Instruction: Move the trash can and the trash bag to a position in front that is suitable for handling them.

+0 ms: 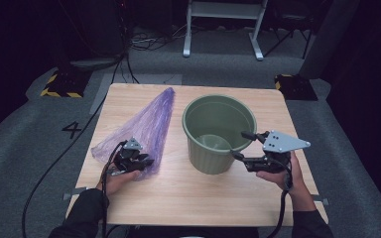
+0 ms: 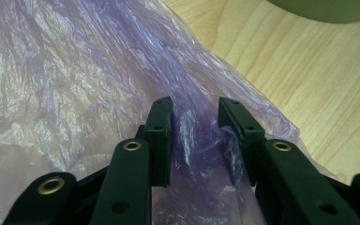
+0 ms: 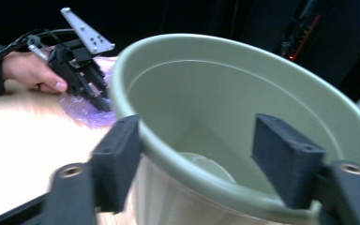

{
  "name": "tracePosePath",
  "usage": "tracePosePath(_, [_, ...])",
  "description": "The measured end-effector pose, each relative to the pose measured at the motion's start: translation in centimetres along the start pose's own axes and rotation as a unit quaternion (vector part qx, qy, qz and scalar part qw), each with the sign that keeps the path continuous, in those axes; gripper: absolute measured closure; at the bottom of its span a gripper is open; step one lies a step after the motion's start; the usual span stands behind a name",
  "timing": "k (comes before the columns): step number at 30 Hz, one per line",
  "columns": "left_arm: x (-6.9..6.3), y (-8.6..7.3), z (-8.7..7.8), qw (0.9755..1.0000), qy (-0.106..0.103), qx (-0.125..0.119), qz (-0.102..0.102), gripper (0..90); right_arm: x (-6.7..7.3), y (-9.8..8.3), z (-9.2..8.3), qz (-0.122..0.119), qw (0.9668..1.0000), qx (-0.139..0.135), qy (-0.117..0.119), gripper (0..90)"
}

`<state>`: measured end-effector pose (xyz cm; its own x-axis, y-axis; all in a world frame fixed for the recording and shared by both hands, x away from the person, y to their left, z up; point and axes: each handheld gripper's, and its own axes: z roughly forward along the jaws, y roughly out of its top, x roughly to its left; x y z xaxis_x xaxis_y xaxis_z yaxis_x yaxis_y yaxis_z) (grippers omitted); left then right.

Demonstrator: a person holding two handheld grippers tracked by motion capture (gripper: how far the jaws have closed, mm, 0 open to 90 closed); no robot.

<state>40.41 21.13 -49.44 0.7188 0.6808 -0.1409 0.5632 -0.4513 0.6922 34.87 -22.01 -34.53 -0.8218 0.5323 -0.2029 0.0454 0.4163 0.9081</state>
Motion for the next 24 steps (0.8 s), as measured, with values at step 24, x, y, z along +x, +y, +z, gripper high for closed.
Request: tracePosePath(24, [-1.7, -0.2, 0.0, 0.9968, -0.059, 0.023, 0.049, 82.0, -0.5, 2.2, 5.0, -0.069, 0.9946, 0.063, -0.045, 67.9])
